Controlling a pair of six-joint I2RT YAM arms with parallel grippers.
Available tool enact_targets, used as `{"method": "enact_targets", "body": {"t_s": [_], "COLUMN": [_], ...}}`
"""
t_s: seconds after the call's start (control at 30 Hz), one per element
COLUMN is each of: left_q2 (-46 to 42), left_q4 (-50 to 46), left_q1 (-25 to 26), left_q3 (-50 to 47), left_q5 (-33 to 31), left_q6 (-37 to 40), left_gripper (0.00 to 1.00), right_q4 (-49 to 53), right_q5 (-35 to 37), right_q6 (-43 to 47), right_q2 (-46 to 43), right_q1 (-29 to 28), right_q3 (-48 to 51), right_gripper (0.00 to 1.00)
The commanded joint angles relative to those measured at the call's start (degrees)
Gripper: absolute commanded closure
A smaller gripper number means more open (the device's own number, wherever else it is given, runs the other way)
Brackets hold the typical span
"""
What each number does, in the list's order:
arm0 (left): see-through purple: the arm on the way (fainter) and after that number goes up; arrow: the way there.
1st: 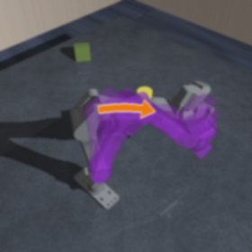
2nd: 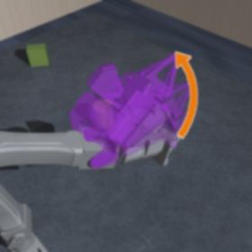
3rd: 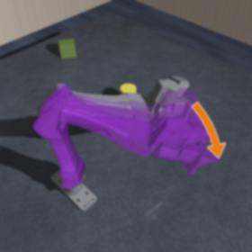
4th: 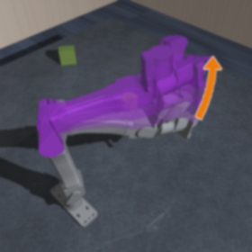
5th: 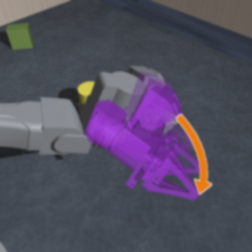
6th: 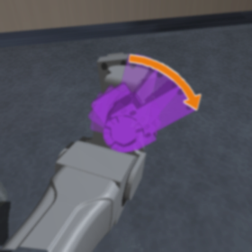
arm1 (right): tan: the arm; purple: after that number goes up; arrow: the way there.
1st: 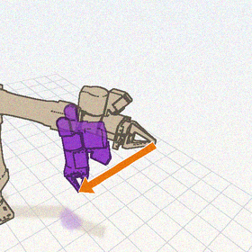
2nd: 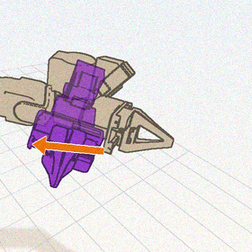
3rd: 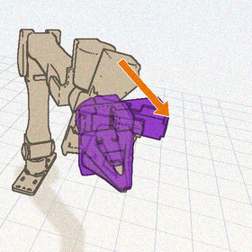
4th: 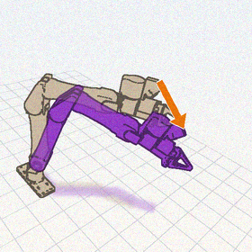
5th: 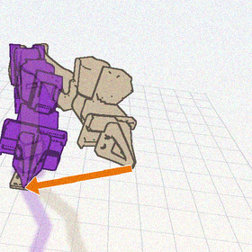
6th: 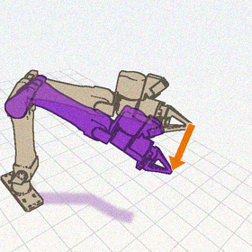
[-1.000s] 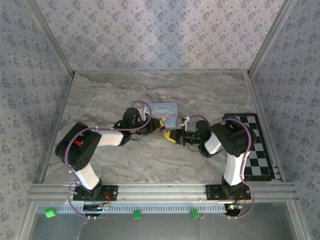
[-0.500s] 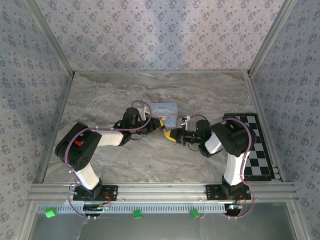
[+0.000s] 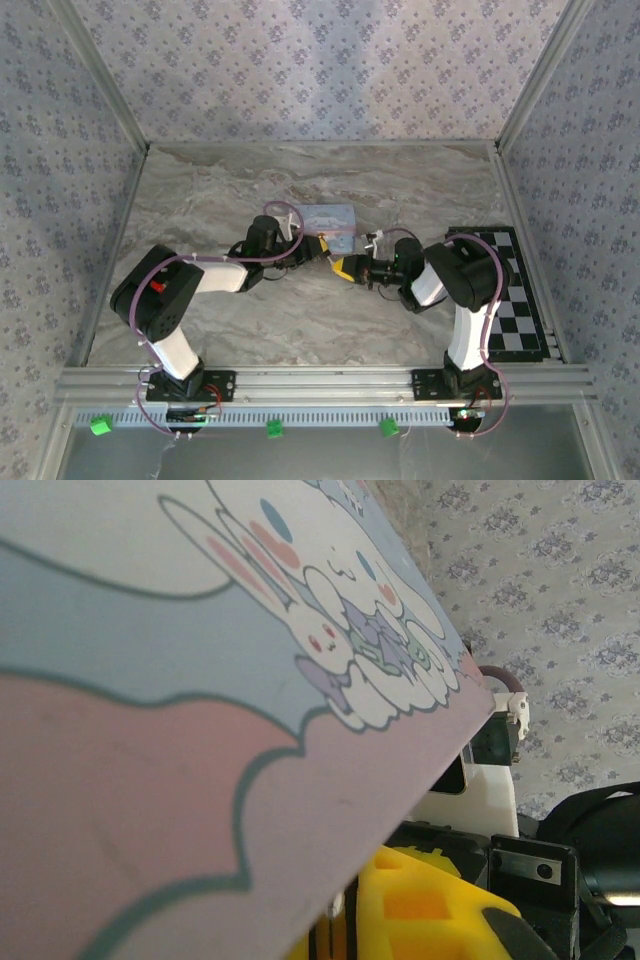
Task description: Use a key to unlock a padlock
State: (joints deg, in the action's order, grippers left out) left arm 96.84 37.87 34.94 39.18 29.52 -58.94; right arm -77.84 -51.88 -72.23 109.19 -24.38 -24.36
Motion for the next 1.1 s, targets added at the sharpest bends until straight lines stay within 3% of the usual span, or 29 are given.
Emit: {"method": "enact_targets", "body": {"t_s": [0.0, 0.23, 0.6, 1.07], "left_q2": [-0.3, -0.2, -0.6, 0.1], "left_q4": [1.3, 2.0, 1.8, 2.4], "left_q1": [3.0, 3.7, 4.3, 5.3], "left_q3": [1.1, 1.4, 1.6, 2.1], "left_q5": [6.5, 5.5, 6.5, 5.4], "left_q6": [1.6, 1.1, 2.2, 1.7], "left_gripper": [1.00, 1.00, 1.00, 1.00], "right_q4": [-2.0, -2.0, -2.0, -2.0], "right_q5": [5.4, 7.3, 7.8, 14.2], "right_q6": [1.0, 1.0, 1.5, 0.5], "right_q2": [0.6, -0.6, -1.9, -3.1], "right_q1": [0.8, -2.1, 1.8, -0.2], "right_q3": [-3.6, -4.1, -2.6, -0.4], "right_gripper": [1.00, 1.00, 1.00, 1.00]}}
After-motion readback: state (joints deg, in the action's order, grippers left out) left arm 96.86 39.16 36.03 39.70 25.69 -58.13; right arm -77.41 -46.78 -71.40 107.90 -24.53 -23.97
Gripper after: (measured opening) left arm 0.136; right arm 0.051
